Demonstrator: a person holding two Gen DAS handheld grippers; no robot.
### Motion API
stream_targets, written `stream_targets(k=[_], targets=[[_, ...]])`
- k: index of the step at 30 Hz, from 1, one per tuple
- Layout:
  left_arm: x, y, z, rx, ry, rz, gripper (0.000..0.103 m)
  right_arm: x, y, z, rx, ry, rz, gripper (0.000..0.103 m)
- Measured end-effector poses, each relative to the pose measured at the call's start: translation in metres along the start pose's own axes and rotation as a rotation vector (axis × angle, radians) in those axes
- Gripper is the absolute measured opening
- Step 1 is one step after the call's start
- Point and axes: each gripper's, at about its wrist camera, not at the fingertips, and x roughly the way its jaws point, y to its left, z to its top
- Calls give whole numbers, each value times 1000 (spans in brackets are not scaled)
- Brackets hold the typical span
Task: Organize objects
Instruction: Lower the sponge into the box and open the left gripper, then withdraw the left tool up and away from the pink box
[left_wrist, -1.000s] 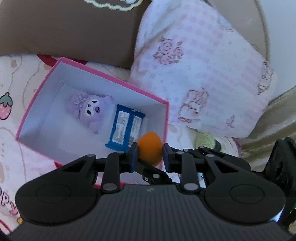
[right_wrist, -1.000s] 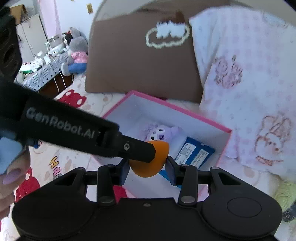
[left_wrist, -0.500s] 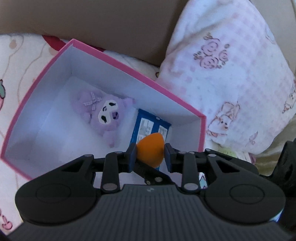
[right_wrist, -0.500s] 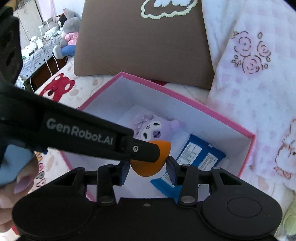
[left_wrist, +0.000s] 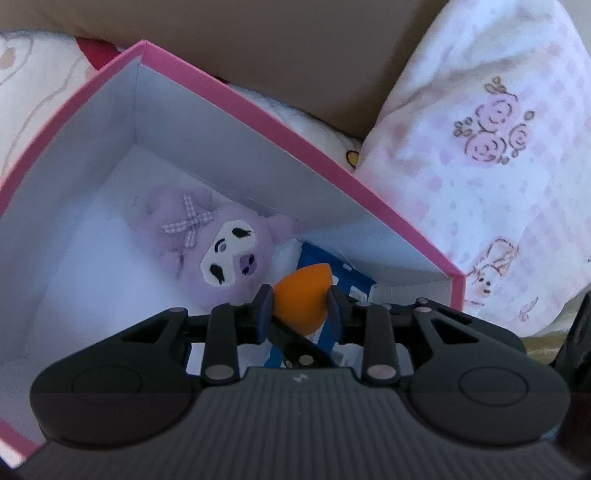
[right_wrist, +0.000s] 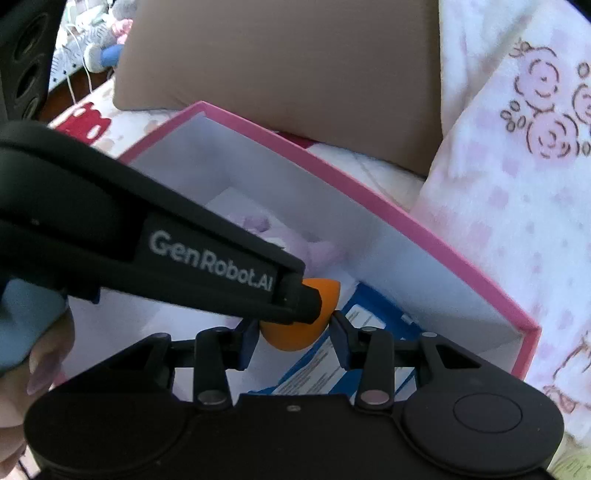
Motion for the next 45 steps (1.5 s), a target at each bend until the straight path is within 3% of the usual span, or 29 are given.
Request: stream_targets(k=[5,8,11,13,17,20,23,26,31,35,39,44,45], targets=[[2,9,2,-14,15,-56,29,-8,10,-5,-60,4,-74,49],[-1,12,0,-15,13,-49,29,-19,12,-11,-45,-29,-26,45],[-7,9,-2,1,-1,-35,29,-18,18,-13,-93,-44,-133,45],[-11,7,-4,17,-7,-42,29,-18,18,-12,-105,-39,-160,45],[-21,6,-9,75,-6,-11,33,-41,5,-19,-25,-39,-81,45],[-24,7,-13,106,22,46,35,-67,3,-33,-39,-51,-35,45],[-33,5,-19,135,24,96,44,-92,-3,-45,-23,-69,-25,46],[-48,0,-24,147,10,91,49,-110,-5,-52,-8,-78,-1,47],[-73,-21,-39,230,5,126,49,-118,-10,-53,27,-95,61,47],[-97,-36,-51,257,-5,85,53,-137,-4,-59,21,-118,60,48],[-115,-52,-66,283,83,71,59,-155,1,-64,47,-90,42,50],[-145,-57,-85,305,99,58,62,-191,10,-76,72,-111,79,64],[-151,-59,-89,312,90,63,63,-192,10,-77,70,-118,76,75]])
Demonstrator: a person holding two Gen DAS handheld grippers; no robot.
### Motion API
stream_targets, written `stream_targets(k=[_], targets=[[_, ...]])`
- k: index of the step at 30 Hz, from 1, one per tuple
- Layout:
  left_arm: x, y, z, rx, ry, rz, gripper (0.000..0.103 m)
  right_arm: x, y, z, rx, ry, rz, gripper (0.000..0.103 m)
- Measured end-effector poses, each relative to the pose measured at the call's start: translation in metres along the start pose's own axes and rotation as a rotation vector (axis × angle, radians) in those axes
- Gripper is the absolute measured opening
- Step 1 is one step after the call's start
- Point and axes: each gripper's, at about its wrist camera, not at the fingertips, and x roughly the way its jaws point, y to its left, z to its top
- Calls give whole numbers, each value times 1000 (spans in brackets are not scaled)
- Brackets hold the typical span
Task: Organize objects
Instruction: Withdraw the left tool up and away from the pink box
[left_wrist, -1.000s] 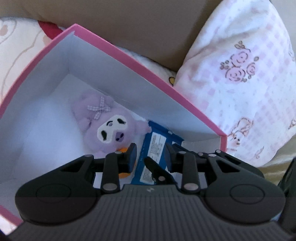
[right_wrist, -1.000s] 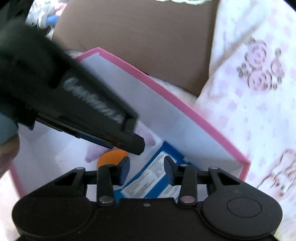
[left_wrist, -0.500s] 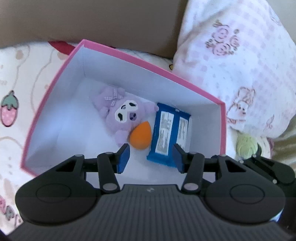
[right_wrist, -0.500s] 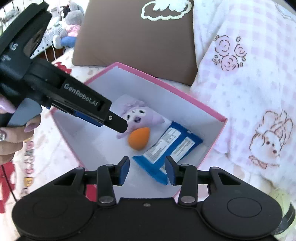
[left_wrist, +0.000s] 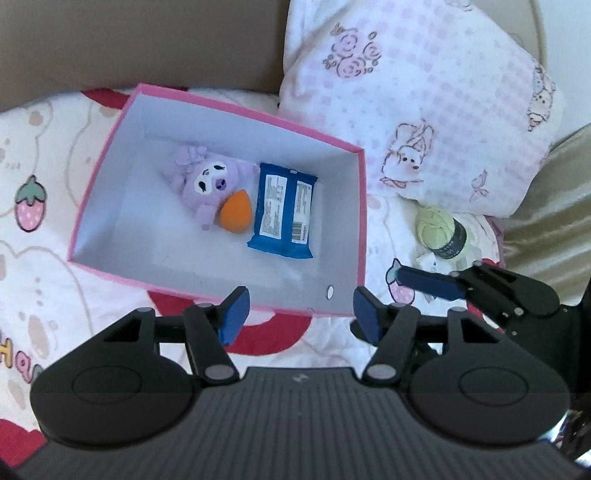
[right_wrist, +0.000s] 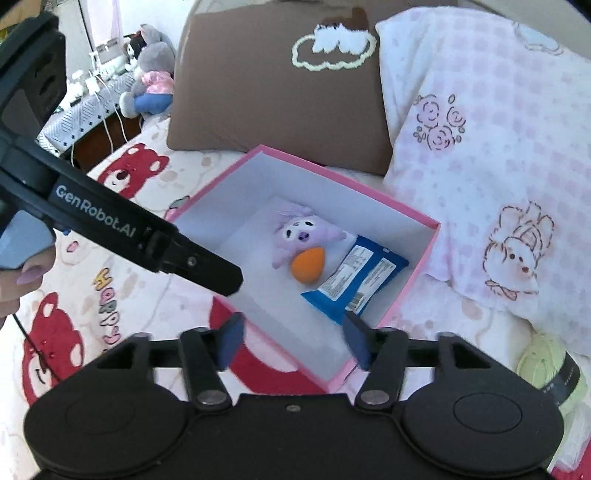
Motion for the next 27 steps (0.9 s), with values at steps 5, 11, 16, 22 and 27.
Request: stream_targets(k=[5,11,16,22,27], targets=[[-26,-9,-18,60,-28,-1,64,-21,12,-10,-21,-27,-35,84],[-54,-25,-35,122,-59,-5,77,-43,19,-17,-13,-39,-42,86],[-68,-42,-42,190,-57,23,84,-56,24,-25,-31,-44,-100,88],[-73,-52,-57,213,-25,-12,97,-69,19,-34,-2,-24,-119,88],[-65,-58,-70,214,18,-25,100,-80,18,-47,19,-12,-126,88]])
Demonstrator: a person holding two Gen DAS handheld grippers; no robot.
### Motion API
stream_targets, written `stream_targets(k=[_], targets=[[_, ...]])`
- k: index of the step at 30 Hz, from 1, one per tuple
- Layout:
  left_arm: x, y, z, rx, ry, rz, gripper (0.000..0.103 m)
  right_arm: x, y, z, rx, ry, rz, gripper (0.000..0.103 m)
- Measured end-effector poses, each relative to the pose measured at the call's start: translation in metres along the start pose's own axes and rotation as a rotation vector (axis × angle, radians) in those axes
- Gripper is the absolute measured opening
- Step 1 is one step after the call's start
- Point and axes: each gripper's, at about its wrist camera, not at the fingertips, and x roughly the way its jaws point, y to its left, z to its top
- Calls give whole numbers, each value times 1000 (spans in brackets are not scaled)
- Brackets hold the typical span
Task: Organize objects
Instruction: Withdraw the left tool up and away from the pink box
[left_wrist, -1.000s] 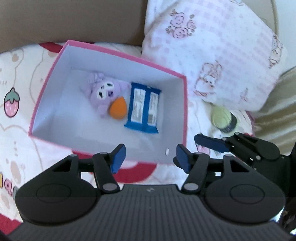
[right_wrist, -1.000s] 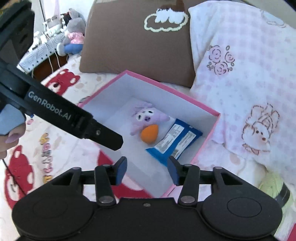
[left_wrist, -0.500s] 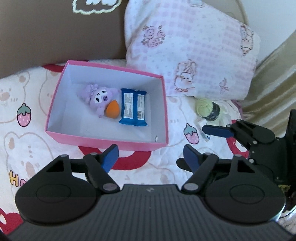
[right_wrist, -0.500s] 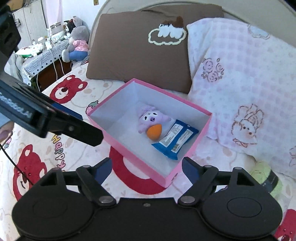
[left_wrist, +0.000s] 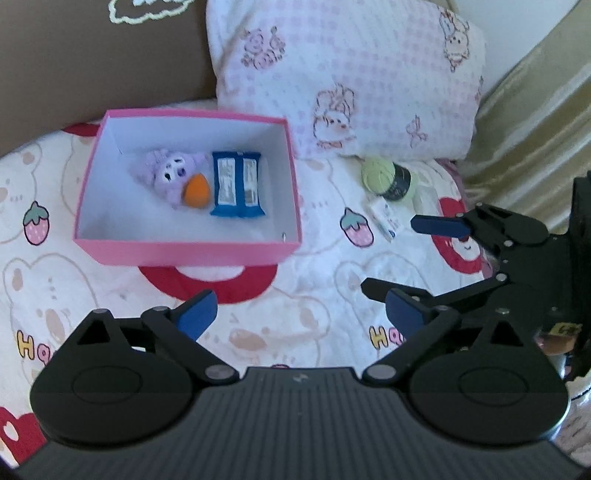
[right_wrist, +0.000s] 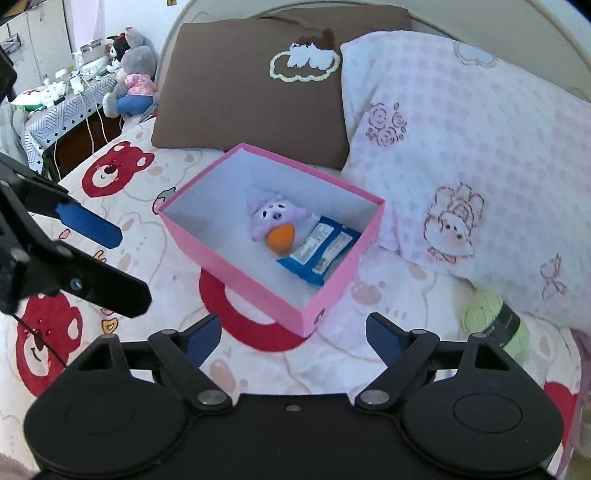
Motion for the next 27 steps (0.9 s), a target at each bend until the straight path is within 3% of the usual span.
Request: stream_targets(k=[17,27], targets=[[23,-53,-16,110,100,-14,102,-26,-15,-62,25,69,-48,88],[45,-93,-20,205,157,-61,101,-29,-38,-96,42,114,-57,88]])
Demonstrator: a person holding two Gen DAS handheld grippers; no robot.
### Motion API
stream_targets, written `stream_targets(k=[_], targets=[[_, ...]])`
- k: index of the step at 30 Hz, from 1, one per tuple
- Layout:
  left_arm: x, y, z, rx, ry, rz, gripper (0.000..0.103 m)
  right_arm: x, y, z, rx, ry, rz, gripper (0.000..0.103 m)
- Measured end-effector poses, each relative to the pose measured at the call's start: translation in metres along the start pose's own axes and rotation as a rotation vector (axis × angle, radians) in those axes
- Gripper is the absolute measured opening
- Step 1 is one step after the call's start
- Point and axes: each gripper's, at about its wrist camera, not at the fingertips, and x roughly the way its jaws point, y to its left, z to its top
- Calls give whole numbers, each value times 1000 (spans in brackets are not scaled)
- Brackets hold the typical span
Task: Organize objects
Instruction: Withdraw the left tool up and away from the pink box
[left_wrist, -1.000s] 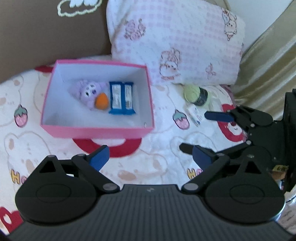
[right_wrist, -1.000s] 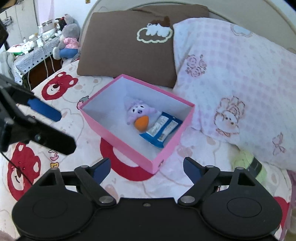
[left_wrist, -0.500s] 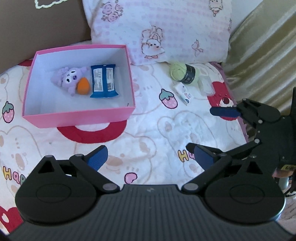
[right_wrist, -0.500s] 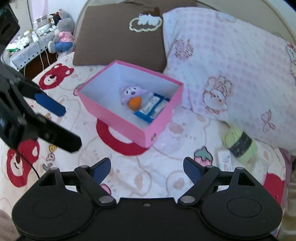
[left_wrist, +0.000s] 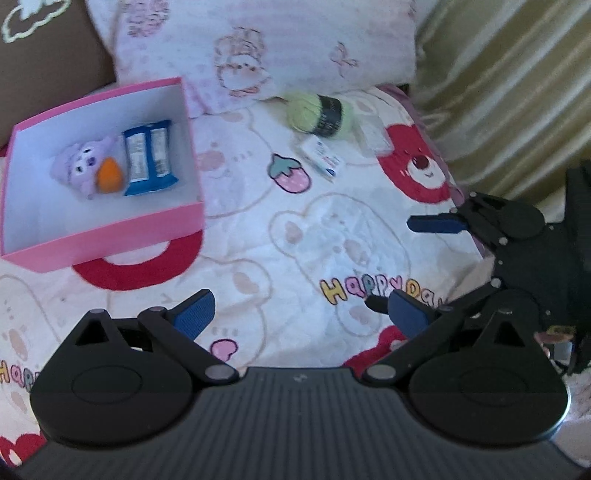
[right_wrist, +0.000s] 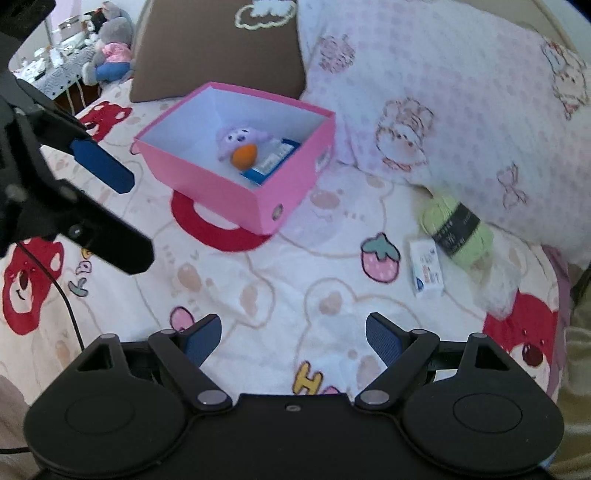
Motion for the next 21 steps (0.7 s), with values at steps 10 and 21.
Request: stream_targets(k=[10,21], targets=[[48,-4,6,-16,59,-34,99,22,-35,-25,63,18,9,88],[85,-19,27,13,-28,-56,99,51,-83,-40,141,-148,-4,88]])
